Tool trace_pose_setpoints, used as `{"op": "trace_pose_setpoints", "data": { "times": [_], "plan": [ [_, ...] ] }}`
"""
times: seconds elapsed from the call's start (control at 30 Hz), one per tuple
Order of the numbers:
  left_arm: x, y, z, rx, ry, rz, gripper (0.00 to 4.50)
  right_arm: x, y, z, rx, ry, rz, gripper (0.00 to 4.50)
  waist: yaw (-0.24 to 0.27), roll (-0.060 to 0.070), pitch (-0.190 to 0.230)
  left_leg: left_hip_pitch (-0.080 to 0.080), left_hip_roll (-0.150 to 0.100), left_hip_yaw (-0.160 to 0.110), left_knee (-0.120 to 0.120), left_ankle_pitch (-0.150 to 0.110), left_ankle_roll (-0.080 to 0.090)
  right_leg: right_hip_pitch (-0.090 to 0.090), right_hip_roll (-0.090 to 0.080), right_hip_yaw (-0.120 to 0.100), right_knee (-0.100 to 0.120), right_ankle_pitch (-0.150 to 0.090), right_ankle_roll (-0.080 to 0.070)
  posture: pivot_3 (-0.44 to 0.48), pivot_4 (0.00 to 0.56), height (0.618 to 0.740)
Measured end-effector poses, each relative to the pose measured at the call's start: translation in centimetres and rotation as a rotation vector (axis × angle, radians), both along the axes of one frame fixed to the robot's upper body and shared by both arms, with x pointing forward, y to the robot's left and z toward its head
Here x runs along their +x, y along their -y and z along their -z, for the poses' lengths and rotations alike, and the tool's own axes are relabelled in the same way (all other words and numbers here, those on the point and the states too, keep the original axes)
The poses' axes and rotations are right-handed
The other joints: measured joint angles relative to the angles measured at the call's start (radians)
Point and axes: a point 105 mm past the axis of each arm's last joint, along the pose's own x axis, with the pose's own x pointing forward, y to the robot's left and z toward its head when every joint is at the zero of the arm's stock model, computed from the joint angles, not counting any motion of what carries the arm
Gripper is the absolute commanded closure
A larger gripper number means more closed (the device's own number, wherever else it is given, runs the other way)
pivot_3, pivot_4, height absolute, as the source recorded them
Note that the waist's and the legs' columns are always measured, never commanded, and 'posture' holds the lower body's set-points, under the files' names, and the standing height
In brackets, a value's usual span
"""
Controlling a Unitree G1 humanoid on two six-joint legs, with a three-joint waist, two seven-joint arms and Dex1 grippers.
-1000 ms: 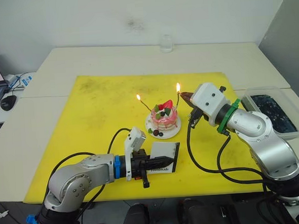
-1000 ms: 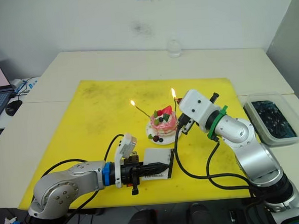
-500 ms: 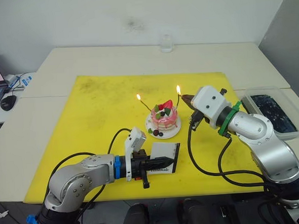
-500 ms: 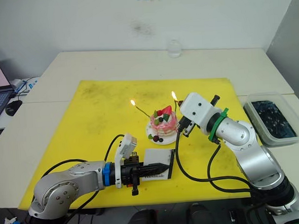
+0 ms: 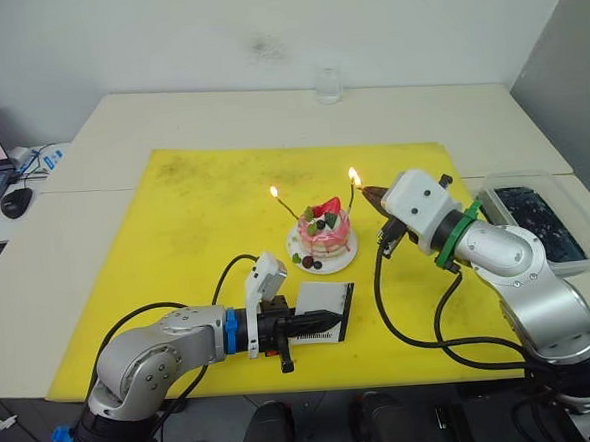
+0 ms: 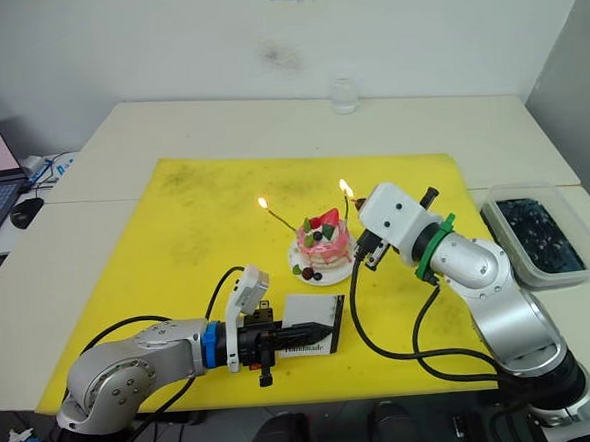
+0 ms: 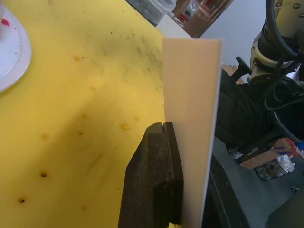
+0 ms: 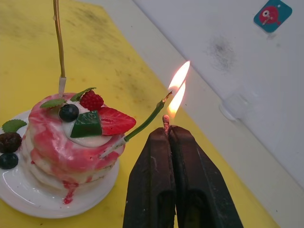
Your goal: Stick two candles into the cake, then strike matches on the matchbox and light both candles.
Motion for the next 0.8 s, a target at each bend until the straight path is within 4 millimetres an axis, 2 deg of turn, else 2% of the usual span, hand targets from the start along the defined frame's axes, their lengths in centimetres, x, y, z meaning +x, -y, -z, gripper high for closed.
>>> {"op": "trace_pose_setpoints", "data": {
  "times": [0.13,0.23,0.27,0.37,0.43,0.47,0.53,0.67,0.73,0.8],
  "plan": [
    [-0.1,0.1,0.1,0.001,-0.005,0.006,4.50,-0.2,0.1,0.2,-0.003,-0.006,0.001,4.47,0.000,0.000,0.000,0.000,0.000,0.000,0.000,0.000,0.000,0.000,0.000,0.000,0.000,0.000,0.000,0.000,0.150,0.740],
    [-0.2,0.1,0.2,0.002,-0.009,0.004,4.50,-0.3,1.1,0.9,-0.016,-0.030,0.030,4.47,0.001,0.000,0.000,0.000,0.000,0.000,0.000,0.000,0.000,0.000,0.000,0.000,0.000,0.000,0.000,0.000,0.150,0.740],
    [-0.2,0.1,0.2,0.001,-0.008,0.005,4.50,-0.4,2.0,1.0,-0.010,-0.042,0.059,4.47,0.003,0.000,0.000,0.000,0.000,0.000,0.000,0.000,0.000,0.000,0.000,0.000,0.000,0.000,0.000,0.000,0.150,0.740],
    [-0.3,0.0,0.5,0.003,-0.019,-0.001,4.50,-0.6,6.8,2.0,0.057,-0.115,0.243,4.47,0.011,0.000,0.000,0.000,-0.001,0.000,0.000,0.000,0.000,0.001,0.000,0.000,-0.001,0.000,0.000,0.000,0.150,0.740],
    [-0.3,-0.1,0.5,0.002,-0.021,-0.002,4.50,-0.8,10.1,2.3,0.163,-0.153,0.385,4.47,0.013,0.000,0.000,0.000,0.000,0.000,0.001,0.000,0.000,0.001,-0.001,0.000,0.000,0.000,0.000,0.000,0.150,0.740],
    [-0.3,0.0,0.5,0.002,-0.021,-0.001,4.50,-0.9,11.0,2.3,0.190,-0.156,0.423,4.47,0.012,0.000,0.000,0.001,0.000,0.001,0.000,0.000,0.000,0.001,-0.001,0.001,0.000,0.000,0.000,0.000,0.150,0.740],
    [-0.3,0.0,0.5,0.000,-0.021,-0.001,4.50,-1.6,14.0,2.5,0.267,-0.146,0.551,4.47,0.011,0.000,0.000,0.002,0.000,0.000,0.000,0.000,0.000,0.002,0.000,0.000,0.001,0.000,0.000,0.000,0.150,0.740],
    [-0.3,0.1,0.5,-0.005,-0.022,-0.001,4.50,-2.2,18.1,2.8,0.352,-0.114,0.737,4.47,0.005,0.001,-0.001,0.003,0.000,0.001,0.000,0.000,0.000,0.002,0.000,0.001,0.001,0.001,0.000,0.000,0.150,0.740],
    [-0.4,0.3,0.5,-0.015,-0.024,0.002,4.50,-2.2,20.8,3.7,0.379,-0.112,0.849,4.47,0.003,0.001,-0.001,0.003,-0.001,0.001,0.000,0.000,0.000,0.002,0.000,0.001,0.001,0.001,0.000,0.000,0.150,0.740],
    [-0.3,0.4,0.5,-0.016,-0.023,0.002,4.50,-2.0,22.2,4.4,0.390,-0.114,0.904,4.47,0.001,0.001,-0.001,0.003,-0.001,0.002,0.000,0.000,0.000,0.002,0.000,0.002,0.001,0.001,0.000,0.000,0.150,0.740]
  ]
}}
